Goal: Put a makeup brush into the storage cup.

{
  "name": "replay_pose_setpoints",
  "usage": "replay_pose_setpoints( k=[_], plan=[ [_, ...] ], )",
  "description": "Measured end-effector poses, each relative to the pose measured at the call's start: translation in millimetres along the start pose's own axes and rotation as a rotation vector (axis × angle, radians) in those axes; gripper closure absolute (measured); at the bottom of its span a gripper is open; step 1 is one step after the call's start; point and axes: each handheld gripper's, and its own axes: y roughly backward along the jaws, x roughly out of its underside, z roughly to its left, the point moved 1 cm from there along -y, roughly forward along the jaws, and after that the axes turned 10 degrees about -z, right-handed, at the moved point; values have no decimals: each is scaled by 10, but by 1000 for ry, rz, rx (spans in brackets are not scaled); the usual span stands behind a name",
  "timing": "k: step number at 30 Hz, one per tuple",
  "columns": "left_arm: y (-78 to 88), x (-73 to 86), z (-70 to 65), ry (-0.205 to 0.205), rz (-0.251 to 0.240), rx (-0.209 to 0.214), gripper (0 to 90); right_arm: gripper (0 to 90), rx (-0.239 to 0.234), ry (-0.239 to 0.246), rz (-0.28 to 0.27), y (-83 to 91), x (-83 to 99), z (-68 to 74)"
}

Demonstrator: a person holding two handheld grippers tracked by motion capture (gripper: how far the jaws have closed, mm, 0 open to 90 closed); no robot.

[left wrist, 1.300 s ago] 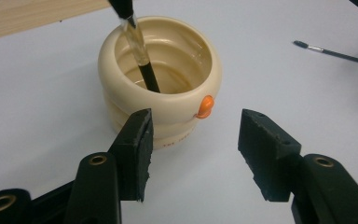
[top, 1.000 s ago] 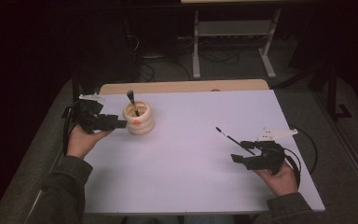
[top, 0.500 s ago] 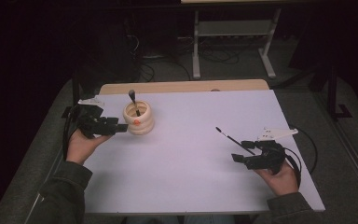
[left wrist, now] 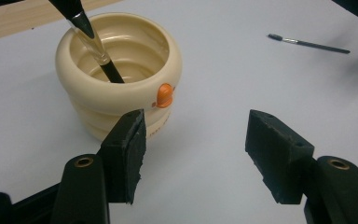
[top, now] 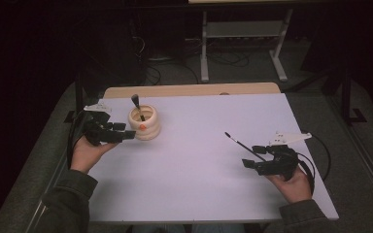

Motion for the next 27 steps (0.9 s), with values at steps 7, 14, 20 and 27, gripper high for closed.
replay_pose_setpoints(
  k=[7,14,20,27],
  plan=[
    [-16,12,-28,1,-5,12,370,300,7,-3,4,18,-23,-28],
    [-13,58,-151,-12,-13,29,364,298,23,-9,42,-11,-49,-22],
    [0,75,-316,-39,-23,43,355,309,54,-11,56,-9,-86,-34],
    [-27,110,-412,-37,-43,74,346,322,79,-15,83,-40,-143,-78]
  ],
)
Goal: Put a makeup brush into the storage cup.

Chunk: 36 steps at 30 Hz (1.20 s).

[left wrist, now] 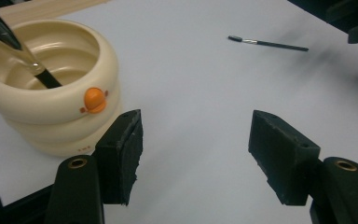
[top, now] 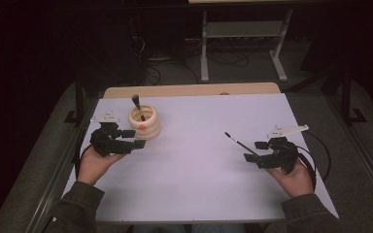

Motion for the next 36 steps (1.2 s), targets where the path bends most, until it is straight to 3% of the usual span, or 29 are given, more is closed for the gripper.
replay_pose_setpoints(
  k=[13,16,21,29,36],
  plan=[
    [-33,95,-146,-24,-25,13,335,351,39,17,57,-82,-210,-112],
    [-32,123,-169,-7,-31,22,326,359,39,6,73,-108,-240,-158],
    [-49,163,-229,-25,-23,20,318,380,50,-5,125,-185,-229,-248],
    [-66,237,-266,-6,-48,28,308,447,52,-8,197,-334,-218,-366],
    [-56,263,-282,-17,-53,27,307,505,64,-8,254,-415,-151,-415]
  ],
)
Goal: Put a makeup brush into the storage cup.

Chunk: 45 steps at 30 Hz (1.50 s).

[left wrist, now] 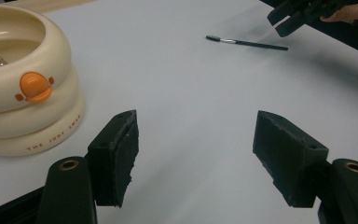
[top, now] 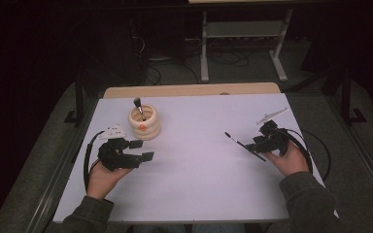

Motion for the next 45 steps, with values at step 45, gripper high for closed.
replay_pose_setpoints(
  k=[45],
  plan=[
    [-6,8,-39,-21,6,21,307,851,50,21,160,-312,111,-19]
  ],
)
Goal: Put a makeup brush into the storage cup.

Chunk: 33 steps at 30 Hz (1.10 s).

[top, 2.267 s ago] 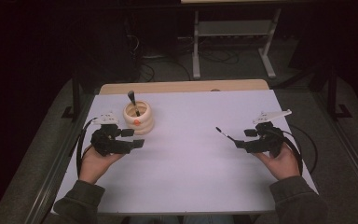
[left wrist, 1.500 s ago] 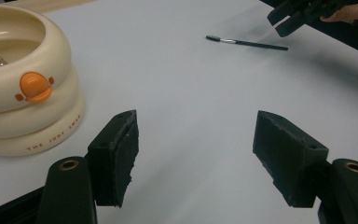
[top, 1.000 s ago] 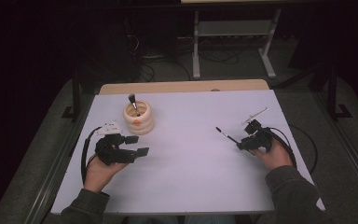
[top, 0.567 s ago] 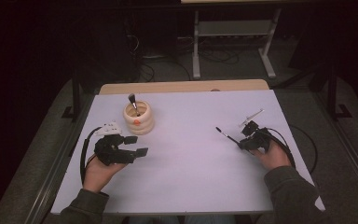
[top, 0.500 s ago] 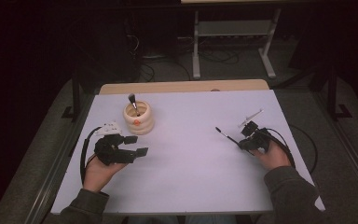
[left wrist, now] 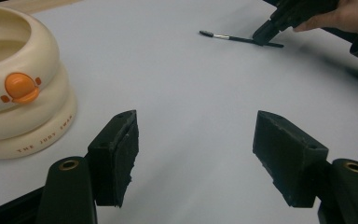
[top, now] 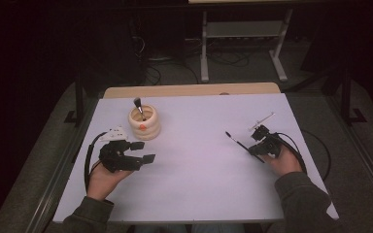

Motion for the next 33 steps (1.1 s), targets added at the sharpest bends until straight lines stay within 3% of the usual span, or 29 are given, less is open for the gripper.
replay_pose_setpoints(
  k=[6,16,33],
  plan=[
    [3,-2,2,5,-5,0,307,852,18,-6,-6,20,13,-10],
    [-6,-2,3,3,1,6,307,852,5,-13,-69,129,12,-2],
    [-53,-55,-6,15,7,28,307,852,-79,-8,-211,408,-43,187]
  ],
)
